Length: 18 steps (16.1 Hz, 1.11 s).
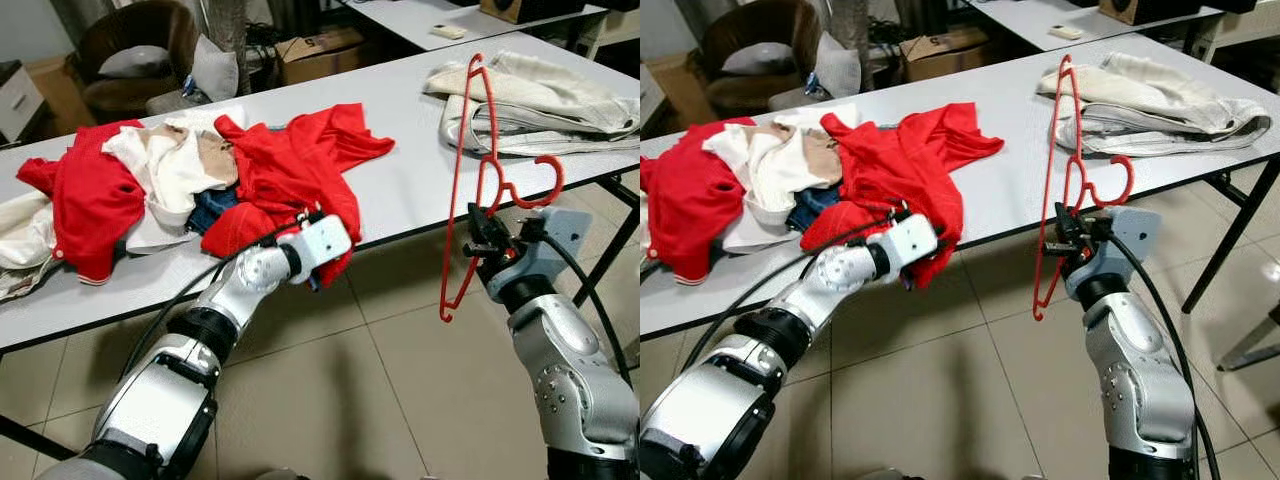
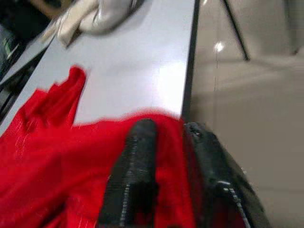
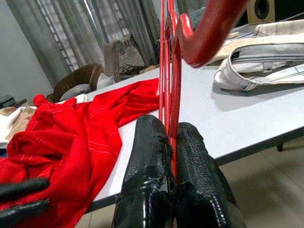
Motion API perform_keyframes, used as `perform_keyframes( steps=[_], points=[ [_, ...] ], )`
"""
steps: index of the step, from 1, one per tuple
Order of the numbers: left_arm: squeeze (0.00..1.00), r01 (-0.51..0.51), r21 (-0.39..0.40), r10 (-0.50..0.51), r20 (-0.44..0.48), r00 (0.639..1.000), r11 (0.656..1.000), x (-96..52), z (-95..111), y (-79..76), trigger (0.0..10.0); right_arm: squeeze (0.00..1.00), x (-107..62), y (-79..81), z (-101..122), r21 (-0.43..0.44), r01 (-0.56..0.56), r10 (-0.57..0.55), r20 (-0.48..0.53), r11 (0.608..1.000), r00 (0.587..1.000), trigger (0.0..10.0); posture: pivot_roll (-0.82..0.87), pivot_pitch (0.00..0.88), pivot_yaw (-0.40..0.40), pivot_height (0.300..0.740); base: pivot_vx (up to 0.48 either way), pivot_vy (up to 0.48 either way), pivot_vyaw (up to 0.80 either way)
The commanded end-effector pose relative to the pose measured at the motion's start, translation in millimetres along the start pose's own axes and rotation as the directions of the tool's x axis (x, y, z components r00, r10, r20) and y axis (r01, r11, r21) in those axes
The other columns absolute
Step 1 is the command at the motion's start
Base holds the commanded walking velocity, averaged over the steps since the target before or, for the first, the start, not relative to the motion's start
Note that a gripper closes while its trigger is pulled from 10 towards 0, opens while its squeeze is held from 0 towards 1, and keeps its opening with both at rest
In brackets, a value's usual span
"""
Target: Hang hanger
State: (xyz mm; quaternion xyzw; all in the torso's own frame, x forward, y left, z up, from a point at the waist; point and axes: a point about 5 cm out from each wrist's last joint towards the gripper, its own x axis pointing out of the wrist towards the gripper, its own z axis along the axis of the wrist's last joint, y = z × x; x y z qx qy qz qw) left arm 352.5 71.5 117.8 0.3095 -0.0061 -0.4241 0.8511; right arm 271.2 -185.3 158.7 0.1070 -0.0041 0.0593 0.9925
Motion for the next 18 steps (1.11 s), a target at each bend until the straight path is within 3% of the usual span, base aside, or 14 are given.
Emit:
perform_keyframes(
  steps=[1,2,4,5,7,8,9,10,11,14,17,18],
  points=[
    [1.0,0.031,-0.021,-0.031,0.002,1.0,0.999,-3.9,-2,-2.6,10.0,0.0,0.7,4.7,3,-0.004,-0.026,0.026,0.008,1.0,1.0,10.0,-0.12,0.0,0.136,0.74,0.0,0.0,0.0],
    [1.0,0.062,-0.038,-0.062,0.02,0.998,0.997,-5.6,0,-7.9,10.0,0.0,0.0,4.2,3,-0.005,-0.026,0.026,0.004,1.0,1.0,10.0,-0.12,0.0,0.135,0.74,0.0,0.0,0.0],
    [1.0,0.123,-0.19,-0.109,0.082,0.991,0.974,-9.3,4,-20.6,10.0,0.0,-0.3,3.5,1,-0.006,-0.029,0.029,-0.007,1.0,1.0,10.0,-0.1,0.0,0.132,0.74,0.0,0.0,0.0],
    [1.0,0.127,-0.211,-0.112,0.084,0.99,0.969,-10.2,5,-22.4,10.0,0.0,-0.3,3.6,1,-0.006,-0.03,0.03,-0.009,1.0,1.0,10.0,-0.1,0.0,0.132,0.74,0.0,0.0,0.0],
    [1.0,-0.039,-0.269,0.042,0.007,0.999,0.962,-19.8,-8,-11.6,10.0,0.0,-1.3,3.6,0,-0.013,-0.035,0.035,-0.015,0.999,0.999,10.0,-0.1,0.0,0.141,0.74,0.0,0.0,0.0],
    [0.98,-0.17,-0.32,0.165,-0.044,0.985,0.932,-28.6,-15,-0.7,10.0,0.0,-2.3,2.3,1,-0.013,-0.031,0.031,-0.013,0.999,0.999,10.0,-0.11,0.0,0.143,0.74,0.0,0.0,0.0],
    [0.61,-0.271,-0.36,0.253,-0.097,0.963,0.893,-37.4,-23,6.2,10.0,0.0,-3.3,1.2,1,-0.012,-0.027,0.027,-0.013,1.0,1.0,10.0,-0.1,0.0,0.144,0.74,0.0,0.0,0.0],
    [0.12,-0.302,-0.411,0.268,-0.141,0.953,0.86,-43.6,-28,4.4,10.0,0.0,-4.7,0.6,0,-0.013,-0.023,0.023,-0.016,1.0,1.0,10.0,-0.11,0.0,0.145,0.74,0.0,0.0,0.0],
    [0.0,-0.333,-0.407,0.273,-0.2,0.941,0.851,-50.5,-35,-0.7,10.0,0.0,-6.7,-1.2,-1,-0.021,-0.015,0.014,-0.029,1.0,0.999,10.0,-0.11,0.0,0.145,0.74,0.0,0.0,0.0],
    [0.0,-0.422,-0.455,0.332,-0.268,0.904,0.784,-59.0,-43,-5.2,10.0,0.0,-13.6,-10.6,-5,-0.06,0.008,-0.012,-0.062,0.998,0.998,10.0,-0.12,0.0,0.137,0.74,0.0,0.0,0.0],
    [0.0,-0.417,-0.541,0.354,-0.223,0.908,0.73,-59.8,-36,-8.3,10.0,0.0,-40.3,-40.2,-21,-0.235,0.059,-0.105,-0.188,0.97,0.977,10.0,-0.15,0.0,0.143,0.74,0.0,0.0,0.0],
    [0.0,-0.409,-0.581,0.349,-0.218,0.911,0.703,-60.8,-34,-11.4,10.0,0.0,-48.8,-44.2,-24,-0.253,0.05,-0.105,-0.21,0.966,0.972,10.0,-0.16,0.0,0.144,0.74,0.0,0.0,0.0]
  ],
)
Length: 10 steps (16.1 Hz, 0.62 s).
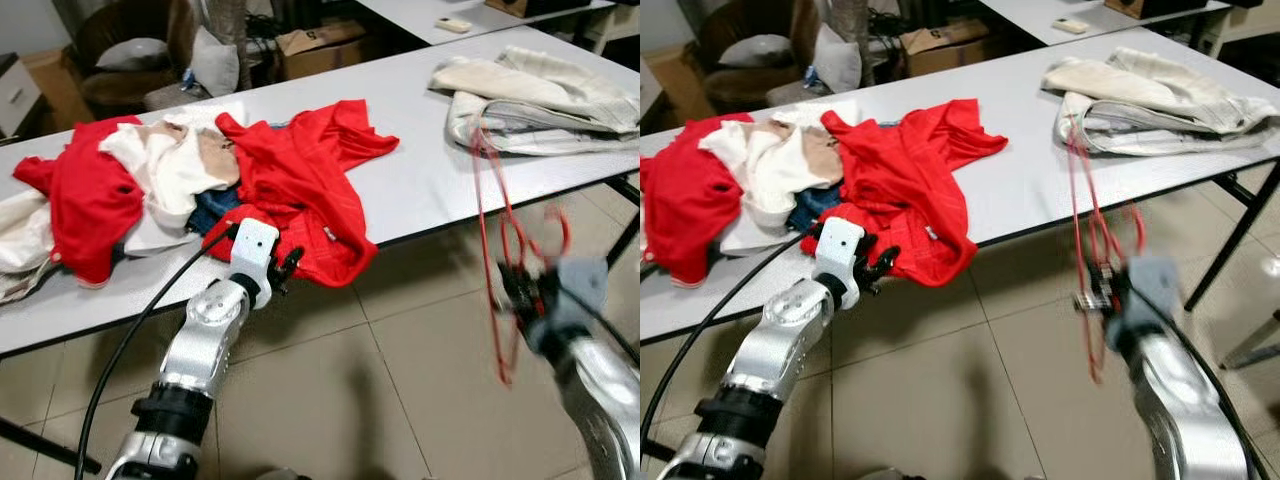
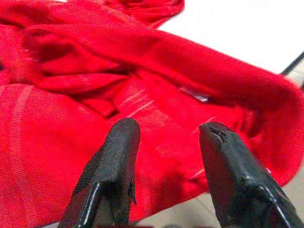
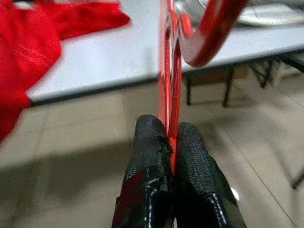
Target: Hang hanger
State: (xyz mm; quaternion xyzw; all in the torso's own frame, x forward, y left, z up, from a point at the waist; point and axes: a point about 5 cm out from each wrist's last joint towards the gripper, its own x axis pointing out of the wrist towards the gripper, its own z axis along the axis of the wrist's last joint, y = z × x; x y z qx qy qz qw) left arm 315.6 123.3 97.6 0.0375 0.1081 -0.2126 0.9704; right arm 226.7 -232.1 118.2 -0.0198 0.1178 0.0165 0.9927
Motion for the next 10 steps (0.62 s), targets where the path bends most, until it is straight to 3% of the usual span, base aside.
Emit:
perform_keyframes(
  steps=[1,3,5,7,8,10],
  points=[
    [0.0,-0.004,-0.052,0.004,0.001,1.0,0.999,-4.3,0,0.9,10.0,0.0,-4.2,-0.2,1,-0.038,-0.019,0.019,0.003,0.999,1.0,10.0,-0.16,0.0,0.144,0.74,0.0,0.0,0.0],
    [0.0,0.004,-0.094,-0.007,-0.038,0.999,0.996,-2.9,-11,-13.7,10.0,0.0,-15.6,-8.5,-13,-0.09,0.006,-0.011,-0.054,0.996,0.998,10.0,-0.19,0.0,0.14,0.74,0.0,0.0,0.0],
    [0.0,-0.054,-0.067,0.051,-0.053,0.997,0.996,-0.6,-13,-12.4,10.0,0.0,-15.9,-7.7,-11,-0.089,0.008,-0.012,-0.047,0.996,0.999,10.0,-0.2,0.0,0.143,0.74,0.0,0.0,0.0],
    [0.0,-0.181,-0.017,0.181,0.002,0.984,0.983,-1.6,-5,3.7,10.0,0.0,-12.3,-1.4,-3,-0.086,-0.007,0.006,-0.013,0.996,1.0,10.0,-0.21,0.0,0.147,0.74,0.0,0.0,0.0],
    [0.0,-0.247,-0.013,0.248,0.086,0.965,0.969,-5.2,7,21.4,10.0,0.0,-9.1,6.5,5,-0.079,-0.035,0.037,0.024,0.996,0.999,10.0,-0.2,0.0,0.15,0.74,0.0,0.0,0.0],
    [0.0,-0.293,0.032,0.29,0.081,0.954,0.955,-6.1,13,41.7,10.0,0.0,-6.5,12.9,8,-0.085,-0.059,0.063,0.042,0.995,0.997,10.0,-0.19,0.0,0.15,0.74,0.0,0.0,0.0]
  ],
)
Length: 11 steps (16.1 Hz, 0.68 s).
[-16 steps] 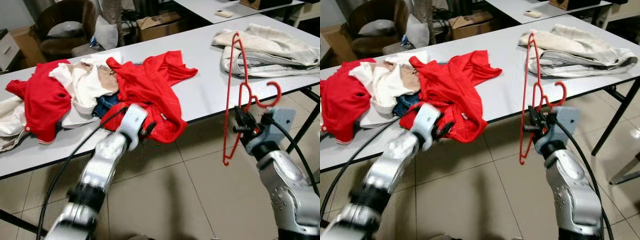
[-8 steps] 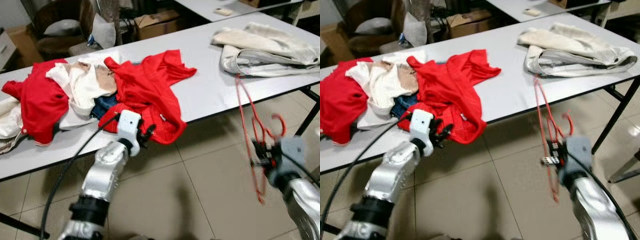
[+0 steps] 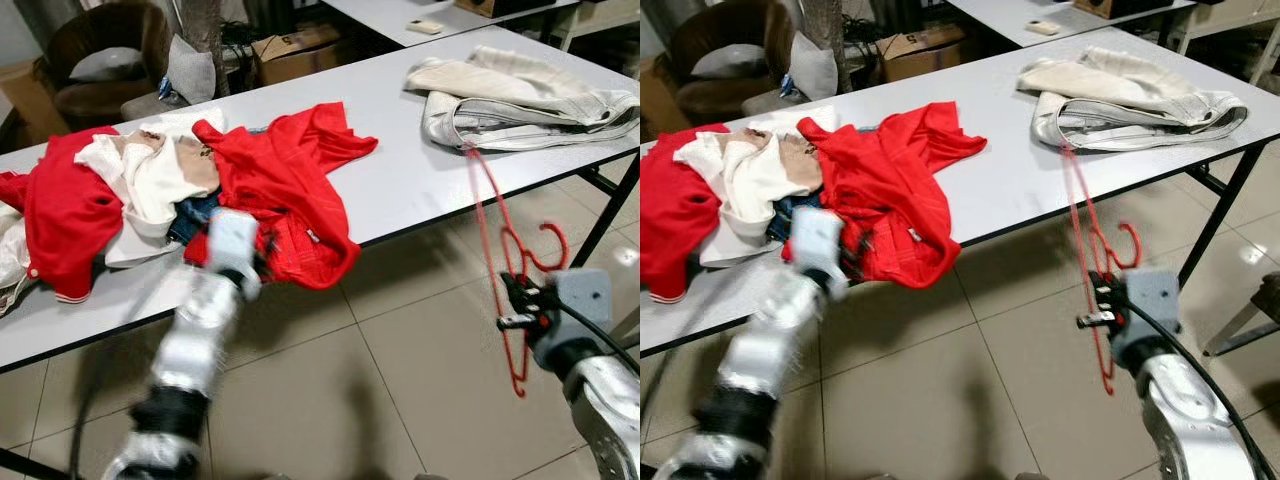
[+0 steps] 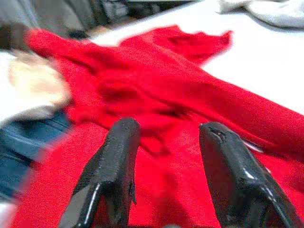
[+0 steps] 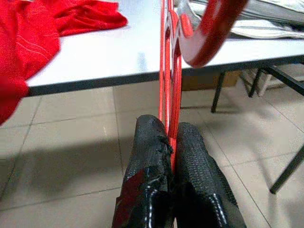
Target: Hang hanger
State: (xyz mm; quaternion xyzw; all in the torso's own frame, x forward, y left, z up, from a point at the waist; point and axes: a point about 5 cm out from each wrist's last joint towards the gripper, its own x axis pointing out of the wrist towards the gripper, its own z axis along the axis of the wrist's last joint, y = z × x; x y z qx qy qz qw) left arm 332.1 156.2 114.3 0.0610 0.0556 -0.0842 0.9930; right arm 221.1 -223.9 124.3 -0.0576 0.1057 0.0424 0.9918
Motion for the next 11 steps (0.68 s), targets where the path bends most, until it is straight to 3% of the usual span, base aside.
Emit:
perform_keyframes(
  steps=[1,3,7,9,11],
  points=[
    [0.0,-0.061,0.018,0.062,-0.038,0.997,0.998,3.6,-4,16.8,10.0,0.0,3.5,7.1,5,-0.003,-0.024,0.024,0.03,1.0,0.999,10.0,-0.18,0.0,0.15,0.74,0.0,0.0,0.0],
    [0.0,-0.051,0.038,0.055,-0.12,0.991,0.998,11.0,-11,19.9,10.0,0.0,7.5,10.5,8,-0.001,-0.031,0.031,0.04,1.0,0.999,10.0,-0.18,0.0,0.155,0.74,0.0,0.0,0.0],
    [0.0,-0.033,0.063,0.048,-0.248,0.967,0.997,14.5,-34,10.8,10.0,0.0,13.7,17.0,13,0.008,-0.038,0.037,0.066,0.999,0.997,10.0,-0.17,0.0,0.164,0.74,0.0,0.0,0.0],
    [0.0,-0.029,0.067,0.046,-0.27,0.962,0.997,16.0,-40,9.2,10.0,0.0,16.0,18.9,15,0.011,-0.041,0.04,0.074,0.999,0.996,10.0,-0.17,0.0,0.164,0.74,0.0,0.0,0.0],
    [0.0,0.008,0.04,0.003,-0.28,0.96,0.999,17.1,-42,4.8,0.0,0.0,17.3,20.1,16,0.011,-0.046,0.045,0.076,0.999,0.996,10.0,-0.17,0.0,0.162,0.74,0.0,0.0,0.0]
  ],
)
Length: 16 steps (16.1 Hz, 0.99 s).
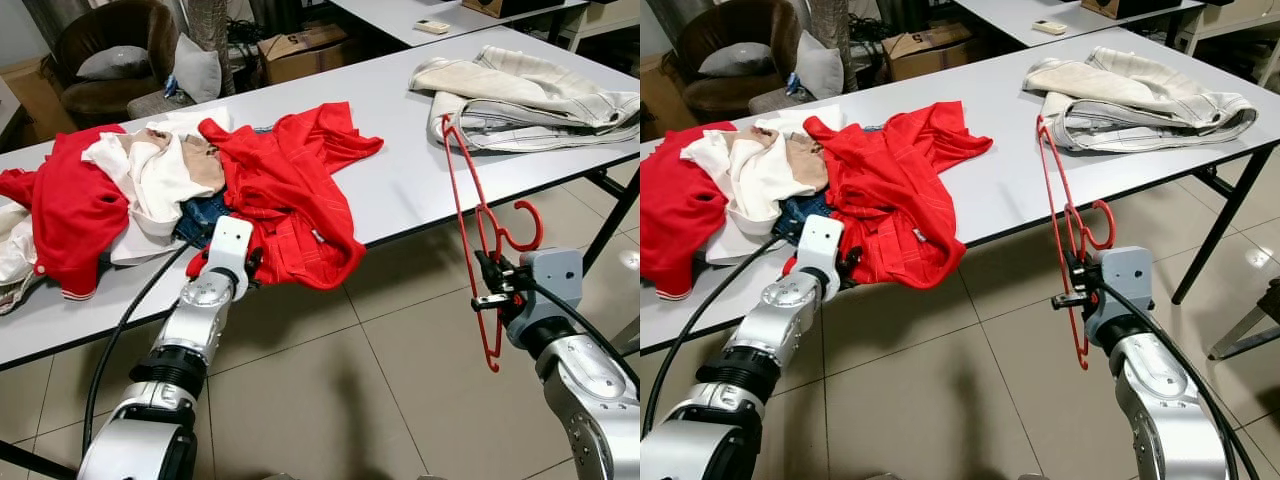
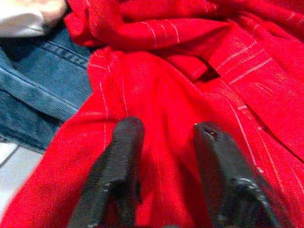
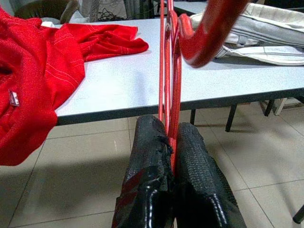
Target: Hang hanger
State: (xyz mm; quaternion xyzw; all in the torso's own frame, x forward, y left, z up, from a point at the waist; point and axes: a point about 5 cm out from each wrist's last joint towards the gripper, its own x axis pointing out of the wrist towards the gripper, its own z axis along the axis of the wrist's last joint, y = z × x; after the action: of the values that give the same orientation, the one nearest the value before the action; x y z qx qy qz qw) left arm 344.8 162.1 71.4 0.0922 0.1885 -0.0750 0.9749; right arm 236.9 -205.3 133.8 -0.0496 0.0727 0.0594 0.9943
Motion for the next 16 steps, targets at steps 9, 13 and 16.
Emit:
perform_keyframes(
  steps=[9,13,16],
  points=[
    [0.0,0.017,-0.021,-0.017,-0.008,1.0,1.0,1.2,-9,7.1,0.0,0.0,4.8,6.0,-2,-0.003,-0.015,0.015,0.004,1.0,1.0,10.0,-0.16,0.0,0.167,0.74,0.0,0.0,0.0],
    [0.0,0.002,-0.065,0.0,0.028,1.0,0.998,0.8,-4,15.6,0.0,0.0,6.4,7.4,-2,0.0,-0.015,0.015,0.004,1.0,1.0,10.0,-0.15,0.0,0.161,0.74,0.0,0.0,0.0],
    [0.0,-0.02,-0.107,0.032,0.111,0.993,0.994,-2.9,8,31.7,0.0,0.0,7.1,8.9,-3,0.004,-0.016,0.016,0.002,1.0,1.0,10.0,-0.14,0.0,0.159,0.74,0.0,0.0,0.0]
  ],
)
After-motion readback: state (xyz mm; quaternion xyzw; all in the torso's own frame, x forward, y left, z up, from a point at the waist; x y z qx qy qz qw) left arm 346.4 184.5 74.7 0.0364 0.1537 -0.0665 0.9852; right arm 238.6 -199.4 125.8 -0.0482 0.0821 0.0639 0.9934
